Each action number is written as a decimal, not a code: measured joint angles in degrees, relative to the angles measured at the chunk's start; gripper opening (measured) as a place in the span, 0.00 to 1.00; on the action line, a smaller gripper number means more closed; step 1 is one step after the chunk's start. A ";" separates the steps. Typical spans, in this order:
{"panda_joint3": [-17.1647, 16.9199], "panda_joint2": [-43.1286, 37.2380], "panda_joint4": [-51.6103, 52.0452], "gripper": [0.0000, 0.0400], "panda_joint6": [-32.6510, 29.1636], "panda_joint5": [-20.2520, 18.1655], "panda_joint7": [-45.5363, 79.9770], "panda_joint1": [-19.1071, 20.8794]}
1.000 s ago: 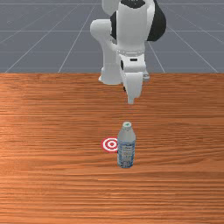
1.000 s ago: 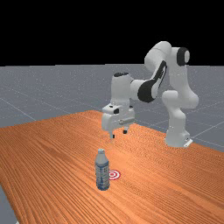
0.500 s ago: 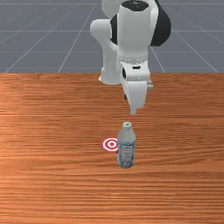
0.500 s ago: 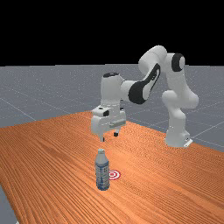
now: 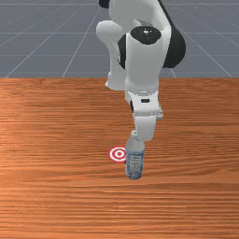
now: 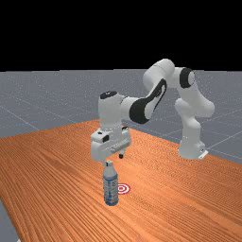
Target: Pick up the bottle and put it on the marker
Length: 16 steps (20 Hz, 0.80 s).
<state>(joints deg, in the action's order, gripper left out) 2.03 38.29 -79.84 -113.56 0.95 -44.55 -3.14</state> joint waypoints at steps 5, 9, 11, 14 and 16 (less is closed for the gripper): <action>-0.19 -3.06 -9.14 1.00 -10.98 0.36 0.23 0.03; -0.20 -3.39 -9.24 1.00 -10.96 0.37 0.24 0.03; -0.33 -4.73 -12.11 1.00 -15.23 0.64 0.49 -0.05; 1.86 -3.57 -9.25 0.43 -10.61 -4.38 -5.31 4.03; 2.05 -3.57 -9.14 0.42 -10.96 -4.82 -5.69 4.43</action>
<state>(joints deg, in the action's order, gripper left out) 4.08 34.71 -88.99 -124.52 -3.87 -50.24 1.29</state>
